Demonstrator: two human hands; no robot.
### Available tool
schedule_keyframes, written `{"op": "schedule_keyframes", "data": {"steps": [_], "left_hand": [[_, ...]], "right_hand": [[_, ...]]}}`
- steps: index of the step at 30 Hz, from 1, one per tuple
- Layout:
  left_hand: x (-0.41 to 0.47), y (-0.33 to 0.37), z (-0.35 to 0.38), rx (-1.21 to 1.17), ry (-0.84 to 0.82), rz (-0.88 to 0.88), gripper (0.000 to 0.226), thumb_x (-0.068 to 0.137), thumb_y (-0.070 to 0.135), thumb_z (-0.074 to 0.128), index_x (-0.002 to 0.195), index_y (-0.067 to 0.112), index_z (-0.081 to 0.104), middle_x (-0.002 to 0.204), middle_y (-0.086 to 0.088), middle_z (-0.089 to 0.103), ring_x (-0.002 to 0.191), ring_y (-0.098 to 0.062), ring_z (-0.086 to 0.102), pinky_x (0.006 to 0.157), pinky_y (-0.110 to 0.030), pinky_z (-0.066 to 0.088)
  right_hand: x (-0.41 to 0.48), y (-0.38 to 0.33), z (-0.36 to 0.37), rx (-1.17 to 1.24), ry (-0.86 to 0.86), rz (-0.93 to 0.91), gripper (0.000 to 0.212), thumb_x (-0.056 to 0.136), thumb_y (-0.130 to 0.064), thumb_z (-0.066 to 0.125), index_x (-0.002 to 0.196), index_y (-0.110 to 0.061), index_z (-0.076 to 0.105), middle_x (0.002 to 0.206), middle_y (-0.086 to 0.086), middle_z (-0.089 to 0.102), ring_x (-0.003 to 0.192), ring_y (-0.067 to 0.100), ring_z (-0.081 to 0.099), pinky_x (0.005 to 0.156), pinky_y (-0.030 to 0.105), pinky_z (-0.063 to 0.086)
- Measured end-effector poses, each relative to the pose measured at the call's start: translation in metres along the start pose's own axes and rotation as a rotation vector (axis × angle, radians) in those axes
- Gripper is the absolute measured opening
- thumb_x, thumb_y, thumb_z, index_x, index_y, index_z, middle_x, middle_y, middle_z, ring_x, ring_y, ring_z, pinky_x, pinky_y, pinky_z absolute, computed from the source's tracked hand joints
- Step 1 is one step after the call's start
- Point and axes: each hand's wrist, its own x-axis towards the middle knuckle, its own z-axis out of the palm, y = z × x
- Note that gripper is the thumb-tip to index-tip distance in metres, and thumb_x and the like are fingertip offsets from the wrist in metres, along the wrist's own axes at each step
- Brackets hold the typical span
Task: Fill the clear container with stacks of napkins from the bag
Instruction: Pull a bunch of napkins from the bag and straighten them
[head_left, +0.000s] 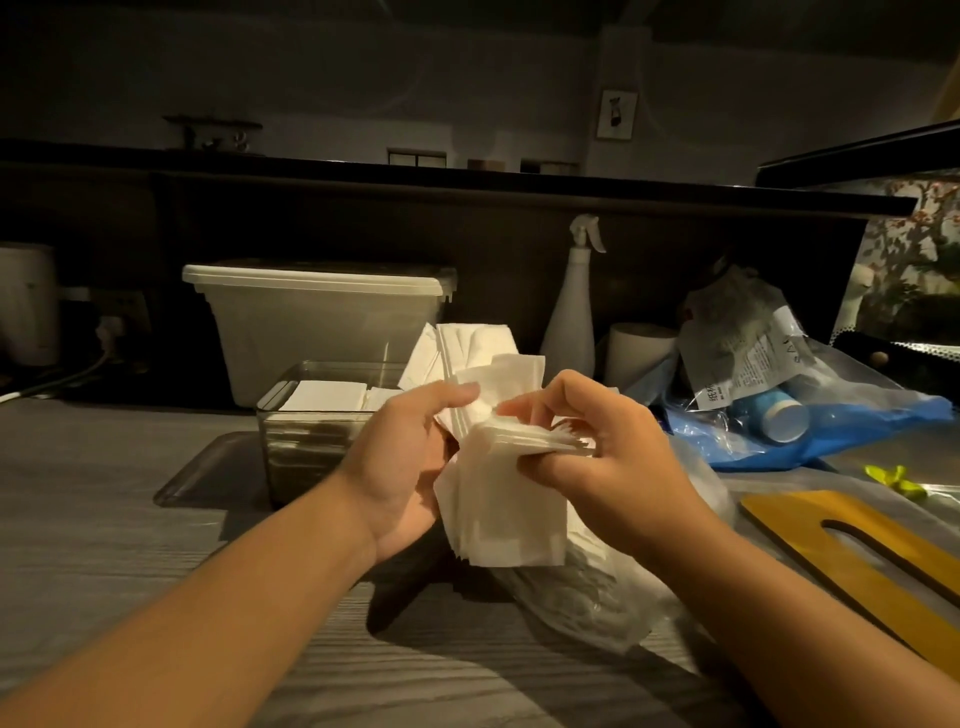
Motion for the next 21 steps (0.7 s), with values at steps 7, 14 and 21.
{"op": "schedule_keyframes", "data": {"steps": [7, 14, 21], "left_hand": [[0.002, -0.001, 0.005, 0.202, 0.239, 0.105, 0.014, 0.095, 0.008, 0.059, 0.091, 0.018, 0.069, 0.086, -0.002, 0.073, 0.087, -0.018, 0.064, 0.073, -0.032, 0.052], [0.001, -0.002, 0.005, 0.254, 0.211, 0.112, 0.02, 0.097, 0.003, 0.052, 0.092, 0.016, 0.065, 0.098, -0.004, 0.068, 0.095, -0.019, 0.061, 0.077, -0.027, 0.051], [0.001, -0.002, -0.004, 0.325, -0.027, 0.095, 0.015, 0.068, 0.005, 0.058, 0.08, 0.008, 0.067, 0.089, -0.009, 0.063, 0.097, -0.029, 0.059, 0.078, -0.031, 0.05]], "right_hand": [[0.004, 0.003, -0.011, 0.13, 0.003, 0.024, 0.016, 0.065, -0.02, 0.066, 0.074, -0.028, 0.056, 0.098, -0.009, 0.073, 0.096, 0.014, 0.067, 0.077, 0.04, 0.061], [0.004, 0.001, -0.008, -0.222, 0.102, -0.159, 0.033, 0.076, -0.003, 0.075, 0.082, -0.029, 0.056, 0.105, -0.014, 0.056, 0.1, 0.005, 0.055, 0.078, 0.014, 0.049], [0.005, 0.004, -0.007, -0.261, 0.094, -0.121, 0.033, 0.08, -0.01, 0.078, 0.087, -0.033, 0.055, 0.113, -0.019, 0.05, 0.106, 0.0, 0.049, 0.08, 0.007, 0.047]]}}
